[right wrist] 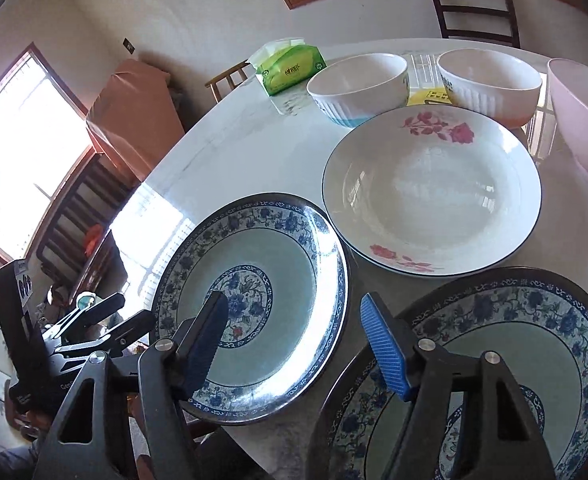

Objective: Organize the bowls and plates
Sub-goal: 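Grasp the rim of a blue-and-white floral plate with both grippers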

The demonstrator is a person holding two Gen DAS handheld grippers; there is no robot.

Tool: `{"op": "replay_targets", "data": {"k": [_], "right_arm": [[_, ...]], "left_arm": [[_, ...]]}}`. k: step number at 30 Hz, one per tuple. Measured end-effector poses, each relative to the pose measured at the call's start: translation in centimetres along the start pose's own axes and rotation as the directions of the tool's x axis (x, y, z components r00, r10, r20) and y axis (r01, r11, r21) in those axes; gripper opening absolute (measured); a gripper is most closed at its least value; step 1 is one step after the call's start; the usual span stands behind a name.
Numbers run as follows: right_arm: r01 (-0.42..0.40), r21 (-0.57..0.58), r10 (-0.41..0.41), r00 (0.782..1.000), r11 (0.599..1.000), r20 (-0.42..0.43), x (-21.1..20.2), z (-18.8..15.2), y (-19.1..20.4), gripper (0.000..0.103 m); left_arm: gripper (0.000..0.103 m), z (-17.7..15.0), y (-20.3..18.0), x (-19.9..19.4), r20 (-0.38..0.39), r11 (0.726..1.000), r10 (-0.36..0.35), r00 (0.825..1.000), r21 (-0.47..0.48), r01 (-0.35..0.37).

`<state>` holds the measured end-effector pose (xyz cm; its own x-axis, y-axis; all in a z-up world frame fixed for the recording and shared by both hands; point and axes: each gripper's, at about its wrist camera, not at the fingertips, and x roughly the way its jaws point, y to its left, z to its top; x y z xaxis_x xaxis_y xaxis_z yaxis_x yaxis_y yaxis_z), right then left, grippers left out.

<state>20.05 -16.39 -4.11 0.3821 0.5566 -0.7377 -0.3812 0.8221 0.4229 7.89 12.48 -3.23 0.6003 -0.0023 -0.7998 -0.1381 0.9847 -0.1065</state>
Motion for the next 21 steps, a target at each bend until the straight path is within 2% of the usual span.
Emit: {"op": "replay_targets", "data": {"k": [6,9,13,14,15,17,18,21], "right_arm": [[-0.010,-0.004,0.010,0.998,1.000,-0.055,1.8,0.9,0.1,0.067],[-0.011,0.001,0.011,0.997,1.000,-0.079,2.6,1.3,0.2,0.067],[-0.010,0.012,0.011,0.995,1.000,-0.100,3.3,1.6,0.2,0.066],[-0.006,0.010,0.007,0.995,1.000,-0.104,3.4,1.6,0.2,0.065],[-0.002,0.007,0.003,0.994,1.000,-0.108,3.6,1.7,0.3,0.065],[0.013,-0.005,-0.013,0.993,1.000,-0.114,3.9,1.8,0.5,0.064],[0.018,-0.009,-0.019,0.993,1.000,-0.116,4.0,1.9,0.6,0.064],[0.032,-0.013,-0.034,0.992,0.999,-0.119,4.2,2.0,0.8,0.059]], "left_arm": [[0.092,0.2,-0.2,0.4,0.021,0.997,0.059,0.998,0.040,-0.060],[0.092,0.3,-0.1,0.5,0.025,0.997,0.056,0.998,0.047,-0.057],[0.083,0.3,-0.5,1.0,0.018,0.997,0.045,0.999,0.058,-0.046],[0.075,0.2,-0.6,1.2,0.014,0.997,0.038,0.999,0.061,-0.039],[0.052,0.1,-0.7,1.4,0.001,0.997,0.036,0.999,0.066,-0.036],[0.037,0.1,-0.9,1.6,-0.012,0.998,-0.017,1.000,0.060,0.018],[0.024,0.2,-1.1,1.6,-0.010,0.998,-0.025,1.000,0.064,0.026],[0.021,0.4,-1.9,1.5,0.014,0.996,0.033,0.999,0.086,-0.034]]}}
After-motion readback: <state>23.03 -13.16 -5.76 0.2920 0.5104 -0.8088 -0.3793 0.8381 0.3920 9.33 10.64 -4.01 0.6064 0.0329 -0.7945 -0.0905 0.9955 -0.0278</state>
